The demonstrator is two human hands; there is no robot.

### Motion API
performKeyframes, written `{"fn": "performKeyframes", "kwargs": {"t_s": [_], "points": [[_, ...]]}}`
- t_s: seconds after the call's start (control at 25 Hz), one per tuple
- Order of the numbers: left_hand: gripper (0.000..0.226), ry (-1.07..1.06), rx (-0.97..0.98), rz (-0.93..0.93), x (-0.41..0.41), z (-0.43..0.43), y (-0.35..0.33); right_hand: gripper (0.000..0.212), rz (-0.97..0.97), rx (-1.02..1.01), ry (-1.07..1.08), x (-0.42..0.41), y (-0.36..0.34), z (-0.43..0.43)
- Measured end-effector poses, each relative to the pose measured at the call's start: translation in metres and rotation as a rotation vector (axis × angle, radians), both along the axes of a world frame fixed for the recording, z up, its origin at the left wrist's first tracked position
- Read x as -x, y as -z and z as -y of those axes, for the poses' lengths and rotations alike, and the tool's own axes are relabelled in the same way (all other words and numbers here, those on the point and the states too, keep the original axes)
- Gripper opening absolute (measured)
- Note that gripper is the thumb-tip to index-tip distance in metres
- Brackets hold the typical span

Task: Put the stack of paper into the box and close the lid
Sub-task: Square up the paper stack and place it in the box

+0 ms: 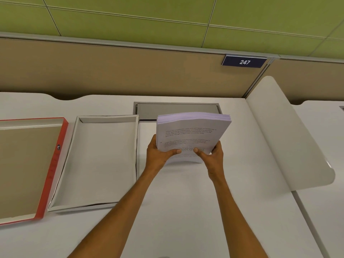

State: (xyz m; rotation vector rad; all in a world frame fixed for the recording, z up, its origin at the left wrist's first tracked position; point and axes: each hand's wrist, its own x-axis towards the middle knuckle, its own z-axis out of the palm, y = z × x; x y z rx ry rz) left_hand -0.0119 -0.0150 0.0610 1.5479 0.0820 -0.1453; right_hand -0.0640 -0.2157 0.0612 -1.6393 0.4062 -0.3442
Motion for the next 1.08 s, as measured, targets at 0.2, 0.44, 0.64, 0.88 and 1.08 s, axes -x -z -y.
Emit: {"fn": "performKeyframes", "kwargs": {"t_s": [0.2, 0.44, 0.64, 0.88, 1.08], "points": [[0.076, -0.047, 0.010, -0.031, 0.003, 0.004, 0.004, 0.080, 0.006, -0.041, 0.121, -0.010, 0.001, -0.017], [0.060, -0.097, -0.004, -0.036, 0.003, 0.005, 0.006, 0.074, 0.008, -0.018, 0.196, -0.011, 0.004, -0.023], [0.054, -0.096, -0.019, -0.050, -0.002, -0.001, -0.007, 0.060, -0.045, 0.054, 0.187, -0.014, -0.017, -0.028], [0.061, -0.112, -0.166, -0.064, -0.018, -0.026, -0.038, 0.060, -0.230, 0.198, 0.160, -0.032, -0.054, -0.045], [0.061, -0.109, -0.251, -0.159, -0.027, -0.060, -0.050, 0.069, -0.367, 0.240, 0.145, -0.041, -0.061, -0.074]]}}
